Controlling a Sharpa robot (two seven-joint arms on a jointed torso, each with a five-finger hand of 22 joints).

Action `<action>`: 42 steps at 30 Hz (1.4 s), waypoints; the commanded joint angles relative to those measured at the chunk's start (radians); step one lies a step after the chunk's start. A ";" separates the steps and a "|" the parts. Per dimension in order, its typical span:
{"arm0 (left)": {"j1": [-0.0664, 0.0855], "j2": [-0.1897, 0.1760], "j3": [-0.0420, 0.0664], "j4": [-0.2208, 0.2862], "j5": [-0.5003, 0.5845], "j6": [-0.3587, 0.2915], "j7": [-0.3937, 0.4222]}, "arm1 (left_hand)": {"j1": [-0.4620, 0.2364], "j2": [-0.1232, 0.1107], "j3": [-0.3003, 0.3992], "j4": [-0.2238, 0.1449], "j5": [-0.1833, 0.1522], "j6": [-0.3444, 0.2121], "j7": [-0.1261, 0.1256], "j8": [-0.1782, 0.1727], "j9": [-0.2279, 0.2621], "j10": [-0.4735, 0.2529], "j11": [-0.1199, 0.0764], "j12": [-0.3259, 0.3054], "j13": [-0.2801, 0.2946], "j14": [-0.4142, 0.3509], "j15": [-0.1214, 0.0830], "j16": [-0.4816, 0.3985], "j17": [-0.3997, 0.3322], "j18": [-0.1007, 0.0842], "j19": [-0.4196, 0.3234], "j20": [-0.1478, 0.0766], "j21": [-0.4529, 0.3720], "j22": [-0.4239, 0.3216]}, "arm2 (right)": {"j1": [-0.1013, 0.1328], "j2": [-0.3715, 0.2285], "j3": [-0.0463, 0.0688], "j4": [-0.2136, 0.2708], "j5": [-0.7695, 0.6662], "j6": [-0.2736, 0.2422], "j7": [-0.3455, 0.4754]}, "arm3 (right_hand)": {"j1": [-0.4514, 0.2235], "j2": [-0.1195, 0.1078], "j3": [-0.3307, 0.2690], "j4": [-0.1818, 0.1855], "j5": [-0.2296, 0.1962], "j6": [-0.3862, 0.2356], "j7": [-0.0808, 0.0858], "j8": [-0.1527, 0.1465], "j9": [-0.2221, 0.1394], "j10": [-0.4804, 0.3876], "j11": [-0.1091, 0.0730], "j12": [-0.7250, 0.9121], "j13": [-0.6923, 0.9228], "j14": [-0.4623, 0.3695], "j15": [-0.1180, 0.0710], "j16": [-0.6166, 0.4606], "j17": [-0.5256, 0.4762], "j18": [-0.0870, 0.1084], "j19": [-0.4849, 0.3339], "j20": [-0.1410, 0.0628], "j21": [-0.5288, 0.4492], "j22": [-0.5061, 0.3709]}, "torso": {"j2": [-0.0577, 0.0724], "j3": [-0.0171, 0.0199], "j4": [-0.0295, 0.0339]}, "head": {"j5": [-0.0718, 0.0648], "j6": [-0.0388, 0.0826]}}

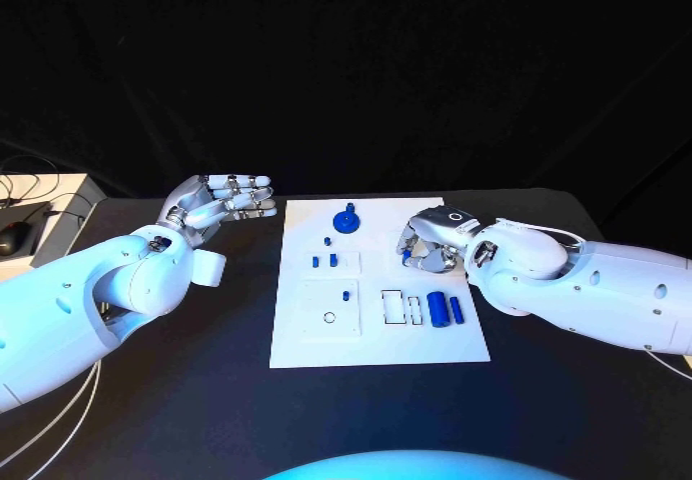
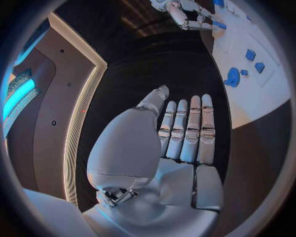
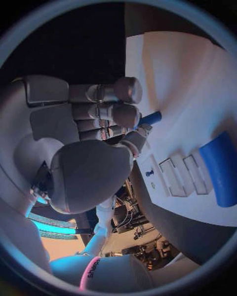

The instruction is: Assemble the parts on the task board

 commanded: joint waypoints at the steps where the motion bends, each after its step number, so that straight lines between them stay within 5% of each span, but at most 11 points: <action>1: -0.001 0.002 0.001 0.001 0.001 0.012 0.009 | 0.000 0.005 -0.003 0.003 0.004 0.001 0.003 0.001 0.000 -0.001 -0.002 0.001 -0.001 -0.007 -0.002 -0.003 0.001 0.003 0.001 0.004 0.002 -0.001 | 0.007 -0.010 0.005 0.032 -0.011 -0.056 0.002 | 0.031 0.034 0.009 0.001 -0.004 0.008 0.003 0.002 0.002 0.062 -0.030 0.006 0.003 0.003 -0.006 0.002 0.002 0.005 0.047 -0.008 0.003 0.078 | 0.000 -0.0003 -0.0002 | 0.002 -0.001; 10: -0.003 0.004 0.001 -0.001 0.001 0.014 0.010 | 0.000 0.005 -0.003 0.003 0.004 0.001 0.003 0.001 0.000 -0.001 -0.002 0.001 -0.001 -0.007 -0.002 -0.003 0.001 0.003 0.001 0.004 0.002 -0.001 | 0.030 -0.036 0.017 0.113 -0.007 -0.087 0.004 | 0.031 0.032 0.011 0.002 -0.001 0.008 0.003 0.002 0.003 0.062 -0.030 0.006 0.003 0.002 -0.006 0.001 0.003 0.005 0.047 -0.008 0.004 0.078 | 0.000 -0.0011 -0.0009 | 0.007 -0.005; 17: -0.003 0.004 0.001 0.000 0.002 0.014 0.010 | 0.000 0.005 -0.003 0.003 0.004 0.001 0.003 0.001 0.000 -0.001 -0.002 0.001 -0.001 -0.007 -0.002 -0.003 0.001 0.003 0.001 0.004 0.002 -0.001 | 0.026 -0.010 0.015 0.152 0.008 -0.093 0.020 | 0.034 0.030 0.015 0.004 -0.001 0.007 0.004 0.001 0.005 0.061 -0.029 0.006 0.003 0.003 -0.006 0.000 0.004 0.006 0.046 -0.008 0.004 0.078 | -0.001 -0.0012 -0.0021 | 0.016 -0.004; 24: -0.003 0.006 0.001 -0.001 0.003 0.013 0.011 | -0.001 0.004 0.003 0.005 0.004 0.002 0.003 0.001 0.000 -0.001 -0.002 0.001 -0.001 -0.007 -0.001 -0.003 0.001 0.003 0.000 0.004 0.001 -0.001 | -0.011 0.044 0.008 0.168 -0.004 -0.105 0.037 | 0.035 0.029 0.015 0.003 0.002 0.006 0.005 0.001 0.005 0.059 -0.029 0.006 0.003 0.003 -0.005 -0.002 0.004 0.006 0.044 -0.008 0.000 0.077 | -0.001 -0.0012 -0.0009 | 0.022 -0.002; 42: -0.003 0.012 0.001 -0.003 0.004 0.019 0.011 | -0.002 -0.002 0.022 0.013 0.004 0.004 -0.003 0.001 0.000 0.023 -0.010 0.001 -0.001 -0.008 -0.003 -0.003 0.000 -0.002 -0.007 0.003 -0.001 -0.002 | -0.081 0.174 -0.006 0.111 -0.033 -0.082 0.036 | 0.035 0.029 0.016 -0.001 0.008 0.004 0.006 0.001 0.005 0.057 -0.028 0.006 0.003 0.004 -0.005 -0.004 0.003 0.008 0.044 -0.007 -0.006 0.075 | 0.001 -0.0014 0.0014 | 0.029 -0.003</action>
